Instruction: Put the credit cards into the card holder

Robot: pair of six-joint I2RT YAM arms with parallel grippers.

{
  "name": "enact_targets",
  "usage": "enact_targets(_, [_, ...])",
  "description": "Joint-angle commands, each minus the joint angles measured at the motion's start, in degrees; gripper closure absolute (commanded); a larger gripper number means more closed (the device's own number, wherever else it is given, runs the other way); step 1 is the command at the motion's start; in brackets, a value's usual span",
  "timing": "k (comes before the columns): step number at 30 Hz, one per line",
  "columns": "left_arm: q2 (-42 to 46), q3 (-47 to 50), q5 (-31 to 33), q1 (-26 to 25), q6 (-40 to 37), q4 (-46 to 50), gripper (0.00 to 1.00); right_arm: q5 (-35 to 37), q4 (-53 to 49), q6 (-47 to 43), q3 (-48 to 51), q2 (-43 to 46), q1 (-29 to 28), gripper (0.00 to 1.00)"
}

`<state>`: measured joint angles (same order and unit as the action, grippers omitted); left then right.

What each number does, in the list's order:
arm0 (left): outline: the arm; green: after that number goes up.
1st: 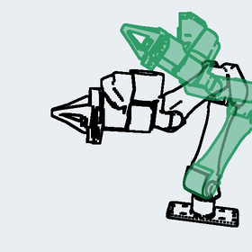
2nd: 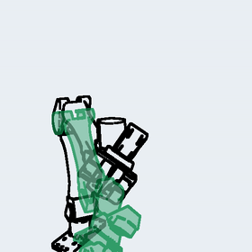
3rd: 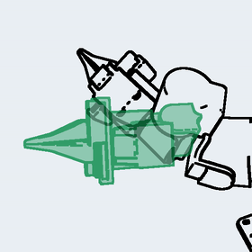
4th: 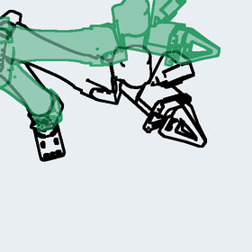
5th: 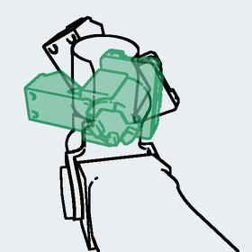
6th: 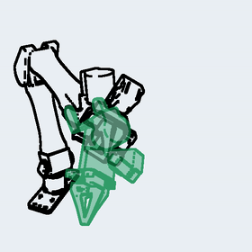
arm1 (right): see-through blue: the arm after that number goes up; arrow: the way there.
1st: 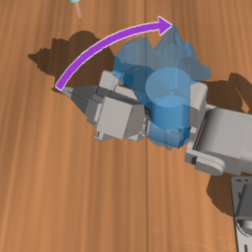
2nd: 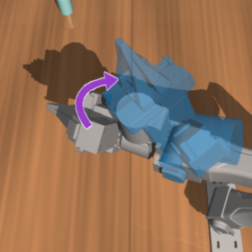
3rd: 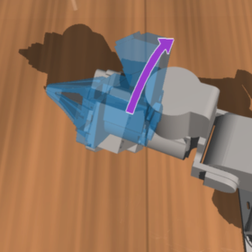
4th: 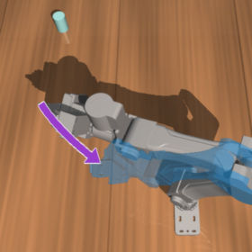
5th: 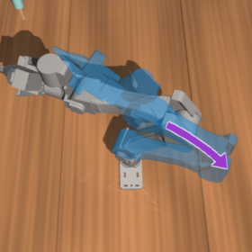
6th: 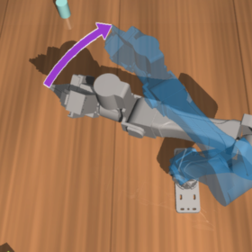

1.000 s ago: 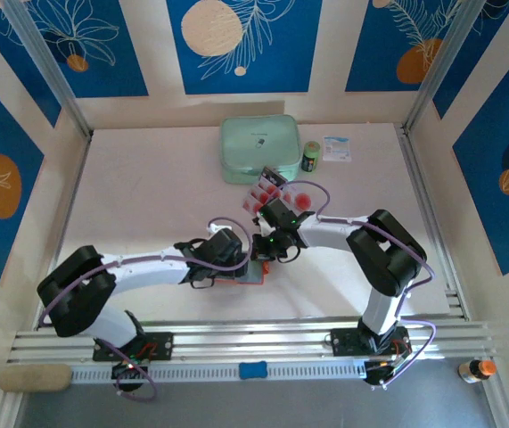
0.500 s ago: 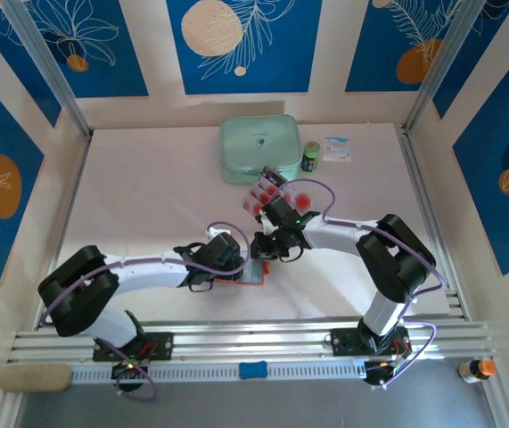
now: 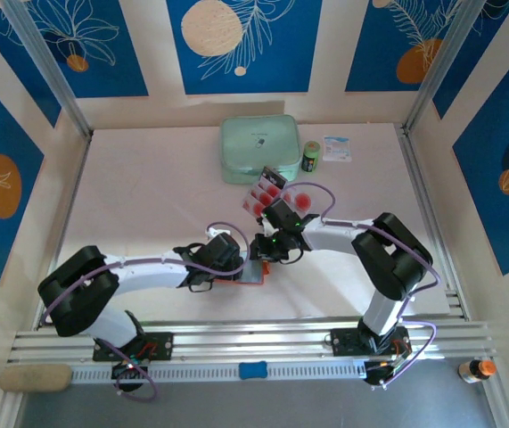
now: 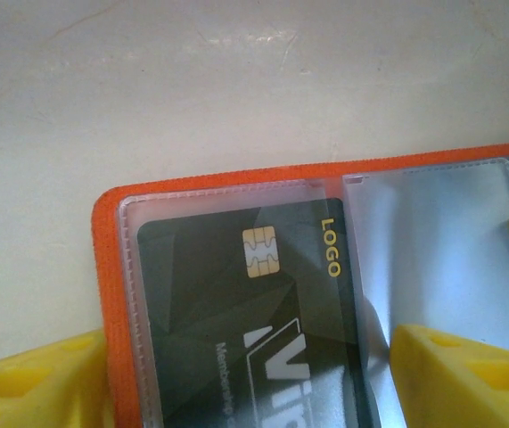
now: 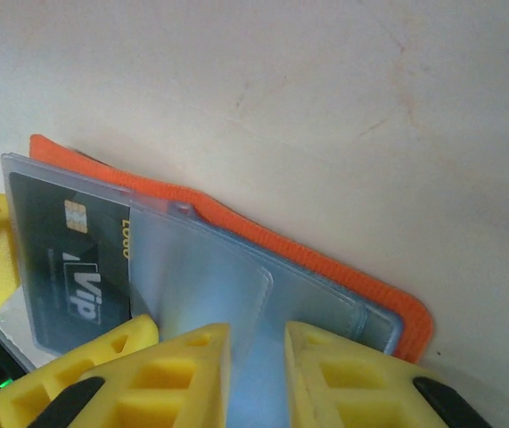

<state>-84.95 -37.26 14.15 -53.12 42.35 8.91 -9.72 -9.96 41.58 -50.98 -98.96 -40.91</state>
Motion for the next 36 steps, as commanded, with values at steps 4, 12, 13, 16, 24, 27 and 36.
enact_targets(4, [-0.2,1.2,-1.1,-0.7,0.5,0.0,0.24,-4.0,0.5,1.0,-1.0,-0.6,-0.2,0.77])
enact_targets(12, [1.3,1.3,-1.1,-0.7,0.6,-0.5,0.23,-7.2,0.9,2.2,-2.4,0.2,-0.3,0.71])
enact_targets(13, [1.7,1.5,-1.1,-0.7,0.6,-0.5,0.23,-7.7,1.1,2.6,-2.5,0.5,-0.3,0.69])
enact_targets(16, [3.7,2.0,-0.9,-0.7,0.8,-0.5,0.23,-8.7,1.9,3.8,-2.4,1.4,-0.3,0.57])
enact_targets(24, [15.2,4.2,3.4,-0.5,1.2,3.9,0.16,-8.8,1.7,6.4,-4.4,3.4,-1.8,0.42])
enact_targets(27, [20.0,5.7,5.1,-0.3,1.6,5.4,0.15,-7.9,0.8,6.9,-6.1,3.0,-3.0,0.40])
enact_targets(36, [29.2,8.6,7.5,0.6,1.1,8.3,0.14,-6.3,0.8,9.0,-13.0,-3.8,-6.1,0.37])
